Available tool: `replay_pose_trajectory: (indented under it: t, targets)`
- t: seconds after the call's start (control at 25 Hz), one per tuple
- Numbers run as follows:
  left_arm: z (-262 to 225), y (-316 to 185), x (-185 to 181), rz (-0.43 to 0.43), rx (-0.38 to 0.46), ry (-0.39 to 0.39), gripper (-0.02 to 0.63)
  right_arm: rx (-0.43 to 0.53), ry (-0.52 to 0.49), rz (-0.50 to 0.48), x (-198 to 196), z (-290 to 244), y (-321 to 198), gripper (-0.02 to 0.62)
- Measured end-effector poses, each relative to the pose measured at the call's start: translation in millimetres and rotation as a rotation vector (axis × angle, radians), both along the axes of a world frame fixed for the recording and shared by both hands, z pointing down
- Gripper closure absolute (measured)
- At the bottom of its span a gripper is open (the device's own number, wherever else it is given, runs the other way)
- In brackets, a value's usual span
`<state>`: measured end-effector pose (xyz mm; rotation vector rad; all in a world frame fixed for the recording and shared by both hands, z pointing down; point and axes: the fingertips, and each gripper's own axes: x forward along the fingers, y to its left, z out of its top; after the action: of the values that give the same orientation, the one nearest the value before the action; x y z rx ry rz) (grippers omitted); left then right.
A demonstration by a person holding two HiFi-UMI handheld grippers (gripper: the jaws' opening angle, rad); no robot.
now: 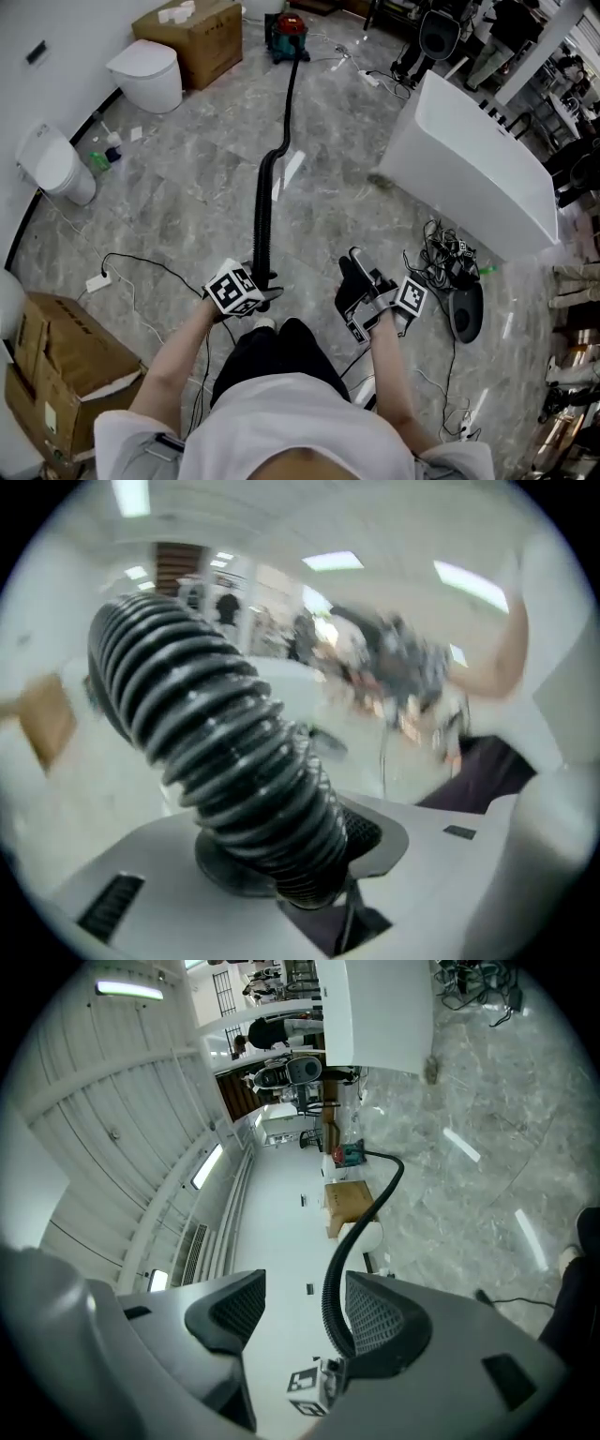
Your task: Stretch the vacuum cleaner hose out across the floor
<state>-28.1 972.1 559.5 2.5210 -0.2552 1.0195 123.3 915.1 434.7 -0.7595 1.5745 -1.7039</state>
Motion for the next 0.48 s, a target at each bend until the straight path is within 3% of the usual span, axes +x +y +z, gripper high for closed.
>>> replay_pose_trajectory:
  t: [0.08, 0.12, 0.2, 0.28, 0.36, 0.44, 0.48]
  targets:
    - [-36.4, -33.6, 3.4, -0.343, -0.256, 0.358, 0.445, -0.002, 0.001, 0.011, 2.5, 0.4, 0.0, 0.341]
    - [-53.1, -51.8, -2.5, -0.489, -0.345, 0.522, 0.445, -0.001, 0.001, 0.013, 3.1, 0.1, 0.0, 0.341]
    - [-72.8, -84.0, -20.3, -0.720, -0.422, 0.763, 0.443, 0.003, 0.001, 0.014, 4.7, -1.2, -0.4, 0.341]
    - [-64.9, -101.3, -37.5, -0.884, -0.464, 0.853, 0.443, 0.011, 0.002, 0.015, 6.0, -2.4, -1.2, 0.341]
    - [-43.7, -104.5, -48.5, -0.996, -0.547, 0.849, 0.443, 0.018, 0.006, 0.018, 6.1, -3.7, -1.6, 0.341]
    - [-19.9, -103.1, -56.4, -1.114, -0.702, 0.859, 0.443, 0.024, 0.018, 0.021, 6.8, -4.6, -2.0, 0.341]
    - [-10.6, -104.1, -62.8, -1.194, -0.801, 0.920, 0.436, 0.027, 0.021, 0.022, 7.0, -5.0, -2.2, 0.341]
